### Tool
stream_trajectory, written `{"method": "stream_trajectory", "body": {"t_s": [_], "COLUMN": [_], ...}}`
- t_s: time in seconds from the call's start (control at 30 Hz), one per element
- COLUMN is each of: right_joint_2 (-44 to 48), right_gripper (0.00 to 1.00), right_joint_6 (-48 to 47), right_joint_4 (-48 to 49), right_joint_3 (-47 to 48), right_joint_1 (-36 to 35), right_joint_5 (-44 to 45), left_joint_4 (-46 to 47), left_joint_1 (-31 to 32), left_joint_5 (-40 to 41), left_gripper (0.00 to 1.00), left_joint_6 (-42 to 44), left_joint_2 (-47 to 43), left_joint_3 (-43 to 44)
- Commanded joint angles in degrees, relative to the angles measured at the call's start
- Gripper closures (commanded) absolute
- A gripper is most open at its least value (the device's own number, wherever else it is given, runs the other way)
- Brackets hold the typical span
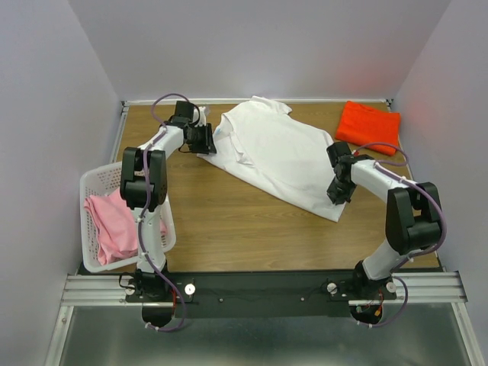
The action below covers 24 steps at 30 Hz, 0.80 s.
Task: Fold and stack the t-shirts
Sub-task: Fold the tshirt
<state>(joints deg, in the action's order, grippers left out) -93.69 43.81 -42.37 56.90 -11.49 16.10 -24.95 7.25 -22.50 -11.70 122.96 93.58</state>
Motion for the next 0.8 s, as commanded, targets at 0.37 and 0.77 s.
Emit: {"method": "stream_trajectory", "body": {"t_s": [0.37, 0.77], "right_joint_2": [2.55, 3.78], "right_gripper": [0.82, 0.45], "right_joint_6": [2.15, 2.24], "right_joint_4": [-2.63, -6.14], "right_joint_3": [1.28, 3.38], "right_joint_1": [1.82, 2.43], "right_joint_5": [7.54, 11.15], "left_joint_4": [1.13, 1.04], "left_joint_1": [-0.39, -0.48], "left_joint_5": [3.51, 3.7], "left_gripper": [0.55, 0.55], "left_joint_6": [1.6, 1.42], "left_joint_2": [2.64, 2.2], "left_joint_3": [-2.79, -2.79]}}
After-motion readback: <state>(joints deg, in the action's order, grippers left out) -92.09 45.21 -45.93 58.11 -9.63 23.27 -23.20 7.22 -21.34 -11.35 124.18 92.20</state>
